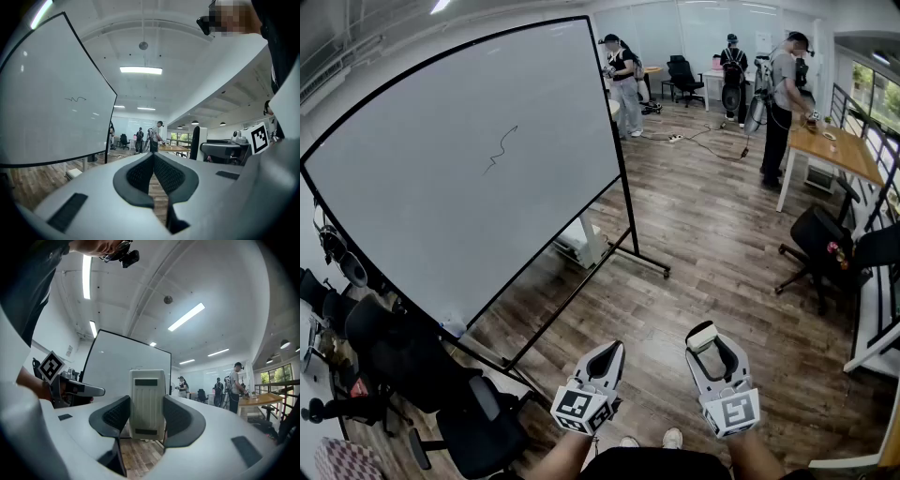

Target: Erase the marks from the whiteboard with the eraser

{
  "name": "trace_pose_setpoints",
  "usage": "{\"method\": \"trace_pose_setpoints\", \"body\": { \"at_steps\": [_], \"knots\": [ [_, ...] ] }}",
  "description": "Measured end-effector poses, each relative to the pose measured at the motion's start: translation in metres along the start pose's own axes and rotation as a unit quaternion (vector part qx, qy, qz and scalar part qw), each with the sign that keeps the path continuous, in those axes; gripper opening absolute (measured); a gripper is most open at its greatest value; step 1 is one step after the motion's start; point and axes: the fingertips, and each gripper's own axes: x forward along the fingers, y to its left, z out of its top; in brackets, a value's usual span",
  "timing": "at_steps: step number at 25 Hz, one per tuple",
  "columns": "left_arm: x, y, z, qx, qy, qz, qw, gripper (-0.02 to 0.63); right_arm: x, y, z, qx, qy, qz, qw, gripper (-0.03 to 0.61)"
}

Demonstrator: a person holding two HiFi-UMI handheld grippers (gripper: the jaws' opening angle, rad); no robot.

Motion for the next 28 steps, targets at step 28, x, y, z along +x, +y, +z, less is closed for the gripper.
{"method": "trace_pose_setpoints", "body": {
  "at_steps": [28],
  "knots": [
    [0.036,0.038,0.005,0.002,-0.007,0.086,0.9963,0.02,0.057,-0.042,0.01,0.048,-0.056,0.056,0.996,0.245]
  ]
}}
